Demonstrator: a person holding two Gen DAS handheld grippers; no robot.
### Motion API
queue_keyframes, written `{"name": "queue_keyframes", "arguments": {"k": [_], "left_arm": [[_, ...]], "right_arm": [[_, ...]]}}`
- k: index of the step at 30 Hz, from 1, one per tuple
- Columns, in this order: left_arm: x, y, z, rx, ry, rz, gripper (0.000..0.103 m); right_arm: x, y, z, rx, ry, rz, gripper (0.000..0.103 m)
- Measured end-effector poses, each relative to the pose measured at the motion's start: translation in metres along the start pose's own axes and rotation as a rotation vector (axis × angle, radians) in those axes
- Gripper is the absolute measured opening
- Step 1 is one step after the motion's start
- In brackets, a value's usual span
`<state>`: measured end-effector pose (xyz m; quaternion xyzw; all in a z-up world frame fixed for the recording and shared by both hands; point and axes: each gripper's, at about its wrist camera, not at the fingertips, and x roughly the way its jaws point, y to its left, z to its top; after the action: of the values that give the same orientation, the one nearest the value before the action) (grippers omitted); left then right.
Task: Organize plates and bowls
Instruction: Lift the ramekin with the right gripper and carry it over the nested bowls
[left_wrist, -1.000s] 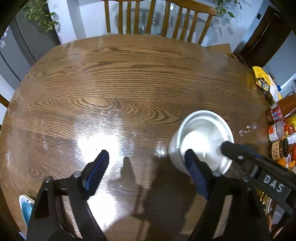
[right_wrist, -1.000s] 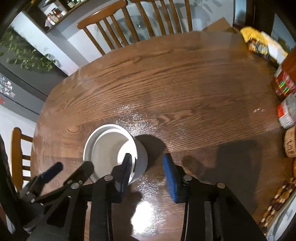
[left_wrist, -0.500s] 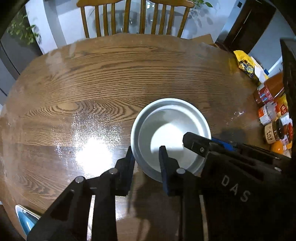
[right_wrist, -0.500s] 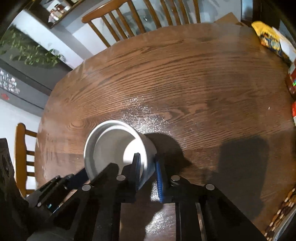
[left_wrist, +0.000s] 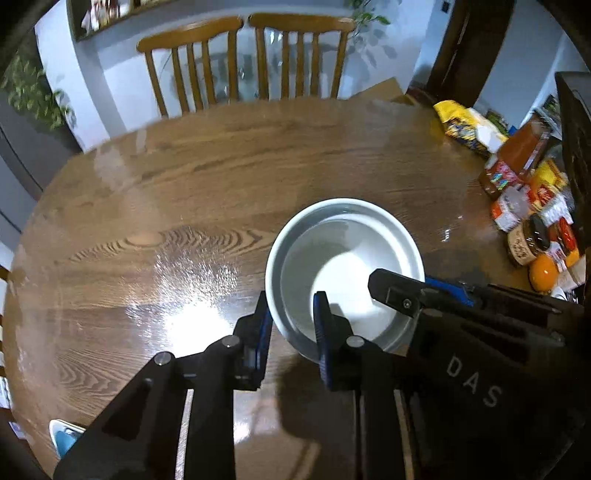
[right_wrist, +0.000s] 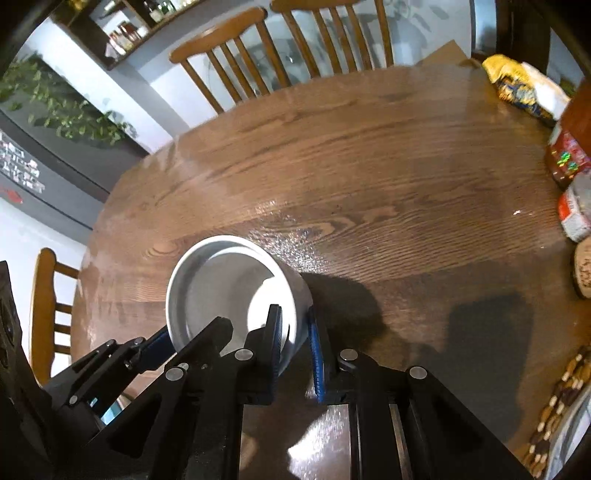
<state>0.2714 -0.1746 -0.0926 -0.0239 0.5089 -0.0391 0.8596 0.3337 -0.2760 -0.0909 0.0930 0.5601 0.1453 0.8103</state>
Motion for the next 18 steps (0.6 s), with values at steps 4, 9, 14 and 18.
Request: {"name": "queue_keyframes", "arguments": {"k": [4, 9, 14, 18], "left_arm": [[-0.027, -0.002, -0.007, 0.021, -0.047, -0.009, 0.02], [-0.06, -0.004, -0.025, 0.043, -0.087, -0.03, 0.02], [-0.089, -0.008, -0.044, 0.062, -0.119, -0.055, 0.02], [-0.116, -0.007, -0.065, 0.096, -0.146, -0.068, 0.02]], "right_arm": [[-0.031, 0.005, -0.013, 0.004, -0.055, 0.016, 0.017], [-0.06, 0.012, -0.033, -0.006, -0.109, 0.005, 0.017], [-0.087, 0.025, -0.056, -0.01, -0.153, -0.008, 0.017], [-0.105, 0.037, -0.079, -0.004, -0.186, -0.016, 0.017]]}}
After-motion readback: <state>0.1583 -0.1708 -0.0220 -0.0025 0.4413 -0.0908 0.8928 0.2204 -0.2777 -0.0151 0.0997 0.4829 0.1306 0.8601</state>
